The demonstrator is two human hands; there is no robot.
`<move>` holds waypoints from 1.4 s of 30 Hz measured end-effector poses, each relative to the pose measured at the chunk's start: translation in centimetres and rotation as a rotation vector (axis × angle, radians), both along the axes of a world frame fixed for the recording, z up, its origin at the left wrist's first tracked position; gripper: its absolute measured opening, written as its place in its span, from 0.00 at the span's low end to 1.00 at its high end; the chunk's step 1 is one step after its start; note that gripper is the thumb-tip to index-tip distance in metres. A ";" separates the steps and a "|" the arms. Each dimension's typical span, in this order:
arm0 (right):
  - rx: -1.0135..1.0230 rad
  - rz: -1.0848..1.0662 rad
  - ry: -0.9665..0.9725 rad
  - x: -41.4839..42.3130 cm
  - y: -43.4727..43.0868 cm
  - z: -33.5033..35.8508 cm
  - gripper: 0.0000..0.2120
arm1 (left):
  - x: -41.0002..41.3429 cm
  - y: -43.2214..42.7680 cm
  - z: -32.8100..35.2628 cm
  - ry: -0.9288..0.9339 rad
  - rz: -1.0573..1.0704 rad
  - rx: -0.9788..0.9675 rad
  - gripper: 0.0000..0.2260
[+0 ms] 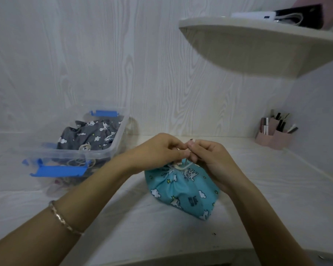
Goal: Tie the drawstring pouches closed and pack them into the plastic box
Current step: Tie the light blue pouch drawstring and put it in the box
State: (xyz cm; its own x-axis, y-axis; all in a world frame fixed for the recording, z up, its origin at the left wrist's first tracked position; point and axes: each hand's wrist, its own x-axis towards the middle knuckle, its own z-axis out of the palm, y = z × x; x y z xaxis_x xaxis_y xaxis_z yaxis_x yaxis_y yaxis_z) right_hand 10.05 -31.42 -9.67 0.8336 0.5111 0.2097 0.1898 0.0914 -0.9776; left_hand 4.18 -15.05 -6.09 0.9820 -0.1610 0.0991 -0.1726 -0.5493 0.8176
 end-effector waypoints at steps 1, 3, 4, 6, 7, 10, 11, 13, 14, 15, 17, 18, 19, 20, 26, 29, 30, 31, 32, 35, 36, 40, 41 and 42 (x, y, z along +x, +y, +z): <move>0.010 -0.014 0.027 0.1 0.0 0.0 0.12 | 0.2 0.2 -0.3 -0.042 0.042 0.011 0.08; 0.009 -0.038 0.077 0.1 0.0 0.0 0.08 | 0.6 0.4 -1.0 -0.140 0.136 0.071 0.07; 0.002 -0.031 0.095 0.1 -0.1 0.1 0.08 | 0.7 0.5 -1.2 -0.185 0.181 0.105 0.07; -0.018 -0.004 0.086 0.1 -0.2 0.1 0.12 | 0.7 0.4 -1.3 -0.262 0.264 0.173 0.06; -0.045 -0.015 0.038 0.0 -0.2 0.0 0.13 | 0.7 0.4 -1.3 -0.290 0.295 0.210 0.06; -0.166 -0.143 -0.219 -0.6 0.5 -0.3 0.13 | 0.5 0.4 -1.0 -0.381 0.359 0.432 0.09; -0.187 -0.178 -0.287 -0.6 0.9 -0.5 0.12 | 0.4 0.4 -0.8 -0.421 0.374 0.536 0.10; -0.217 -0.231 -0.397 -0.6 1.4 -0.9 0.10 | 0.2 0.5 -0.3 -0.477 0.382 0.641 0.12; -0.233 -0.247 -0.439 -0.5 1.5 -0.9 0.08 | 0.2 0.6 -0.1 -0.465 0.368 0.606 0.12; -0.247 -0.252 -0.462 -0.4 1.5 -0.9 0.08 | 0.1 0.7 0.1 -0.432 0.343 0.530 0.11; -0.254 -0.232 -0.441 -0.5 1.4 -0.8 0.08 | 0.1 0.9 0.2 -0.384 0.305 0.400 0.10; -0.265 -0.217 -0.419 -0.6 1.3 -0.7 0.09 | 0.1 1.0 0.1 -0.373 0.301 0.362 0.10; -0.280 -0.201 -0.394 -0.6 1.2 -0.6 0.09 | 0.1 1.1 -0.1 -0.364 0.303 0.328 0.10; -0.282 -0.174 -0.348 -0.6 1.0 -0.5 0.09 | 0.2 1.1 -0.2 -0.357 0.307 0.300 0.09; -0.070 -0.033 0.020 -0.8 1.1 -0.1 0.07 | -0.2 0.5 -0.5 -0.381 0.364 0.284 0.08; 0.063 -0.022 0.108 -0.7 1.3 -0.5 0.08 | -0.1 0.3 -0.5 -0.396 0.383 0.231 0.08; 0.083 -0.034 0.106 -0.8 1.4 -0.7 0.09 | 0.0 0.4 -0.6 -0.378 0.382 0.209 0.08; 0.086 -0.059 0.067 -0.9 1.5 -0.8 0.11 | 0.1 0.4 -0.6 -0.349 0.377 0.181 0.07; 0.076 -0.098 -0.006 -1.0 1.5 -0.9 0.12 | 0.2 0.4 -0.6 -0.313 0.373 0.143 0.07; -0.018 -0.272 -0.328 -1.3 1.8 -1.2 0.10 | 0.4 0.4 -0.4 -0.179 0.368 -0.020 0.10; -0.053 -0.314 -0.428 -1.2 1.8 -1.3 0.08 | 0.4 0.4 -0.3 -0.131 0.367 -0.076 0.10; -0.088 -0.329 -0.508 -1.4 1.8 -1.5 0.08 | 0.3 0.2 0.0 -0.024 0.356 -0.185 0.10; -0.095 -0.328 -0.497 -1.5 1.8 -1.5 0.09 | 0.3 0.2 0.0 -0.010 0.353 -0.187 0.10; -0.118 -0.340 -0.508 -1.5 1.8 -1.5 0.08 | 0.3 0.3 0.1 0.003 0.349 -0.191 0.10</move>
